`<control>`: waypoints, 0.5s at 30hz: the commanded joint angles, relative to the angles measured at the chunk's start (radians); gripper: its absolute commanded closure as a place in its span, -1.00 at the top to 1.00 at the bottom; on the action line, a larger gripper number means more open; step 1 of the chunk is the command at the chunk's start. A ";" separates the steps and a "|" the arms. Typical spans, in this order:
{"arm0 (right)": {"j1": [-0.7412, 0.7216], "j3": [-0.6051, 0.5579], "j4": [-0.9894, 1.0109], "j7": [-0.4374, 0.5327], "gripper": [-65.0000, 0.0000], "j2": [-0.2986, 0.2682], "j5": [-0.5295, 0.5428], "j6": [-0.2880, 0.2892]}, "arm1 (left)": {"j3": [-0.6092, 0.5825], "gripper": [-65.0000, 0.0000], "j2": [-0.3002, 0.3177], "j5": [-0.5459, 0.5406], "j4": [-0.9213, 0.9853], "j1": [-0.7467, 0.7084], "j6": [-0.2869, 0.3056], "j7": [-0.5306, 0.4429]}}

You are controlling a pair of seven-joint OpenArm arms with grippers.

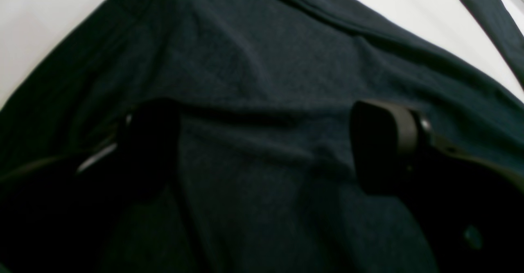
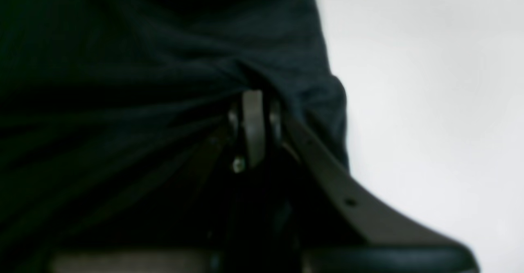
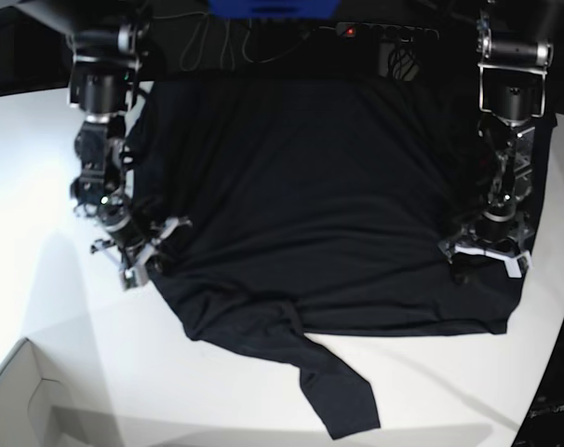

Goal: Layout the t-shirt on the table in an organized manner, then fold the t-shirt properly
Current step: 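Grasp both shirt sides with both grippers and pull them apart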

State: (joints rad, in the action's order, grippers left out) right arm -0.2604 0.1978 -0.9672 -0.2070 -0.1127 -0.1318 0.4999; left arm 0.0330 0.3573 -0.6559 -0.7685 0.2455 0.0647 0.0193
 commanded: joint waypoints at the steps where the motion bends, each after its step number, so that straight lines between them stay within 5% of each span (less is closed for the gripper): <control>1: -0.032 0.010 0.063 -0.081 -1.00 -0.029 -0.064 -0.036 | -0.008 1.00 -0.008 -0.029 0.024 0.002 -0.018 0.140; 10: -0.316 0.002 0.498 0.145 -1.00 -0.166 -0.065 -0.040 | -0.008 1.00 -0.066 0.061 0.228 0.223 -0.016 0.133; 15: -0.412 0.001 0.549 0.200 -1.00 -0.175 -0.067 -0.085 | -0.008 1.00 -0.146 0.226 0.352 0.349 -0.016 -0.014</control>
State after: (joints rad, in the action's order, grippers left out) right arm -0.6376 0.1986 -0.4061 -0.0120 -0.2707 -0.1989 0.4438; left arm 0.0254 0.2092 -0.4179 -0.4129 0.5724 0.0448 -0.0303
